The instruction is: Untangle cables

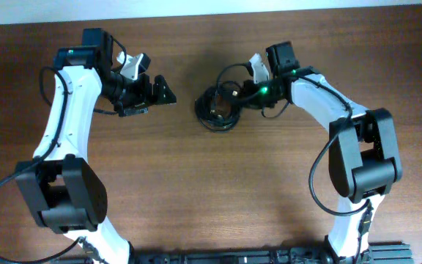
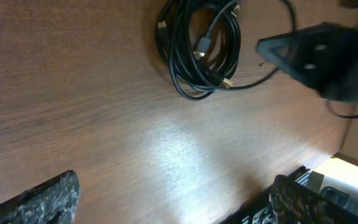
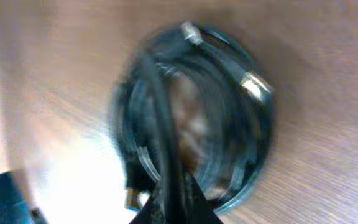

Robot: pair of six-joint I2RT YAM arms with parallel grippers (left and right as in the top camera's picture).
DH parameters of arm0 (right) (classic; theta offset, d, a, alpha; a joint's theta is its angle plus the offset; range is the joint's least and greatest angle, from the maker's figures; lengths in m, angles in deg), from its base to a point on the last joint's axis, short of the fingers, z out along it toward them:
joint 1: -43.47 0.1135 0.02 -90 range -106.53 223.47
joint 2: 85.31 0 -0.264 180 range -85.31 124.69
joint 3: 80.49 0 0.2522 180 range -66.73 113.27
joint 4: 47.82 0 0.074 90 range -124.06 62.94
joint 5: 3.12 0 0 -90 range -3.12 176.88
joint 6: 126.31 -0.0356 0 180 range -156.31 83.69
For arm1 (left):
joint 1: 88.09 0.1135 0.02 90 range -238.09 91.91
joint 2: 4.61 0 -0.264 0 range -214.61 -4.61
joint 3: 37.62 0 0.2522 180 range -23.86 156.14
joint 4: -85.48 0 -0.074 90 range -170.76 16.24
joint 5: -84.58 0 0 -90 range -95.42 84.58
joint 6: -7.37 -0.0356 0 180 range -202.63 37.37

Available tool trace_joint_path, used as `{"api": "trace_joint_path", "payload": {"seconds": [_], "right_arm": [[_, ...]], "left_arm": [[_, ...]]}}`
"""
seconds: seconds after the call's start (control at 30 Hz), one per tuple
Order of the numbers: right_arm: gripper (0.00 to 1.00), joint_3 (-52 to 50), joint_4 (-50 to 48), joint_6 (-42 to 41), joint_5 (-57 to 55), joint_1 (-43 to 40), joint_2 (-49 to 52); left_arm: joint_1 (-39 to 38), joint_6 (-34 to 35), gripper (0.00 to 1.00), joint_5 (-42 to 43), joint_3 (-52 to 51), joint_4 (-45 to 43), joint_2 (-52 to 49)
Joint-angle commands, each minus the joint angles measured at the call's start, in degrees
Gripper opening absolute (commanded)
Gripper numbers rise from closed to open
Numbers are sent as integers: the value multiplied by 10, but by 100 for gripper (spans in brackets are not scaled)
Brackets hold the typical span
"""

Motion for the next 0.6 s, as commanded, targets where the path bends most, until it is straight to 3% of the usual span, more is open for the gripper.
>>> {"api": "trace_joint_path", "payload": {"seconds": [0.0,0.07,0.17,0.3,0.37,0.43,0.5,0.57], "right_arm": [[4,151,102,-6,57,0,-92],[4,245,141,-7,97,0,-151],[4,348,81,-130,117,0,-232],[4,427,-185,-281,116,-1,-313],[4,428,-304,-309,116,-1,-336],[4,428,-281,-309,116,-1,-350],[4,428,-203,-309,96,-1,-347],[4,428,-75,-308,27,-1,-344]], "left_arm": [[-2,5,99,0,7,-3,-7],[-2,5,99,0,7,-3,-7],[-2,5,99,0,7,-2,-7],[-2,5,99,0,6,-2,-7],[-4,5,99,0,6,-2,-7],[-19,-2,99,10,6,4,-7],[-46,-124,99,123,6,10,-7],[-63,-194,99,234,9,13,-4]]}}
